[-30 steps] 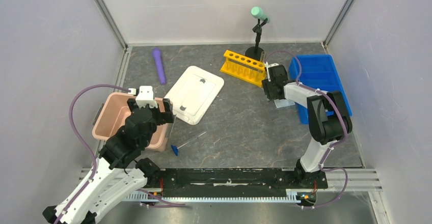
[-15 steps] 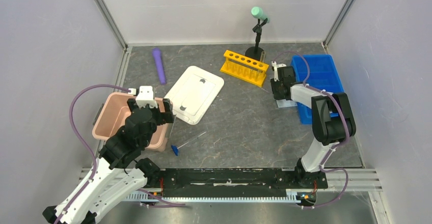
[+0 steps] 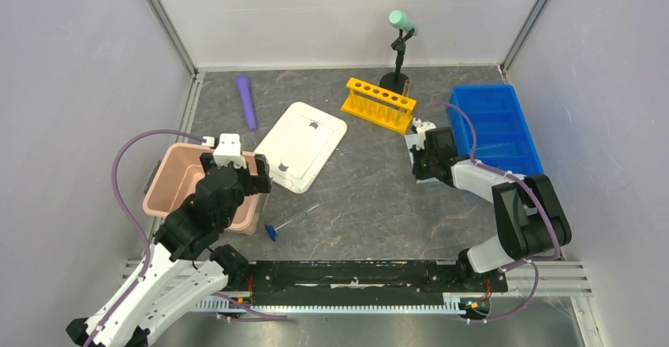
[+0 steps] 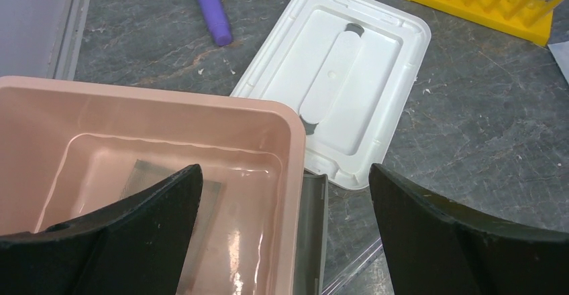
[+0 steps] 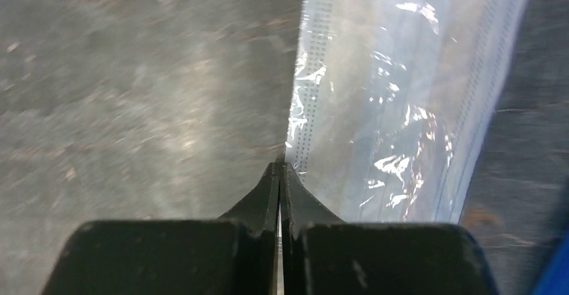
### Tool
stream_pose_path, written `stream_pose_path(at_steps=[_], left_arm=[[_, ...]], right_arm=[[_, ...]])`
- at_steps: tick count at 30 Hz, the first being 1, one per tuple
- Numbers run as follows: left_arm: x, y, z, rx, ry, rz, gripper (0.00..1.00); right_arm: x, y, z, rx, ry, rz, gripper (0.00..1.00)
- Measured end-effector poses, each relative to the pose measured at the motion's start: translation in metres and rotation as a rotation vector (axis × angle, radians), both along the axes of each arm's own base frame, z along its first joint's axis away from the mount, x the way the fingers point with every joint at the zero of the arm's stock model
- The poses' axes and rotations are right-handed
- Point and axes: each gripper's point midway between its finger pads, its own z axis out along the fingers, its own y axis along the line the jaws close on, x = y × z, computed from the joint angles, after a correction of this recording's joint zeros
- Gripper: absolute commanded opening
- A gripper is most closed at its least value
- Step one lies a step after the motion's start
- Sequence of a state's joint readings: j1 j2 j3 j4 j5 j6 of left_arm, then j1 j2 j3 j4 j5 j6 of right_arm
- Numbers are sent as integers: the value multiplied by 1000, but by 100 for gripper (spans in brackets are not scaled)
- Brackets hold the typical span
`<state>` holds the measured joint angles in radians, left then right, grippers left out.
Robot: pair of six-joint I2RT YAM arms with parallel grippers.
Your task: Organize the chemistry lab equipment
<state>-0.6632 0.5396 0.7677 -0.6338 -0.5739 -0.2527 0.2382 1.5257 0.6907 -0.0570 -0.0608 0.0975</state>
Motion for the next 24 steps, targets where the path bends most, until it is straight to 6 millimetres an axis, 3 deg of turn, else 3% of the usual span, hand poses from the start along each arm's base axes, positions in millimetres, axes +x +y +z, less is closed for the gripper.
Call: stream_pose_path(at_steps=[2,4,7,9,13,20,22,24], left_arm=[[0,-1,-1,0,4,-4,100],[-1,-1,-1,2,5,-5,100],[-2,1,0,-2,1,-4,100],[-3,2,2,-7,-7,-3,100],[-4,3,2,-8,-10,-1,100],[-4,3,-1,4,5,0,100],[-3,2,-3,9,11,0,100],[-3,2,-3,11,14,0,100]], right_arm=[[-10,14,1,21,10,41,5],[-22,27,1,40,35,78,22],[-29,25,2,34,56,70,44],[-32,18,6,12,56,44,51],[-32,7,11,-37,41,9,56],[-37,3,1,-65,77,8,61],[-36,4,0,-74,75,15,58],[-35,5,0,-92,68,26,48]])
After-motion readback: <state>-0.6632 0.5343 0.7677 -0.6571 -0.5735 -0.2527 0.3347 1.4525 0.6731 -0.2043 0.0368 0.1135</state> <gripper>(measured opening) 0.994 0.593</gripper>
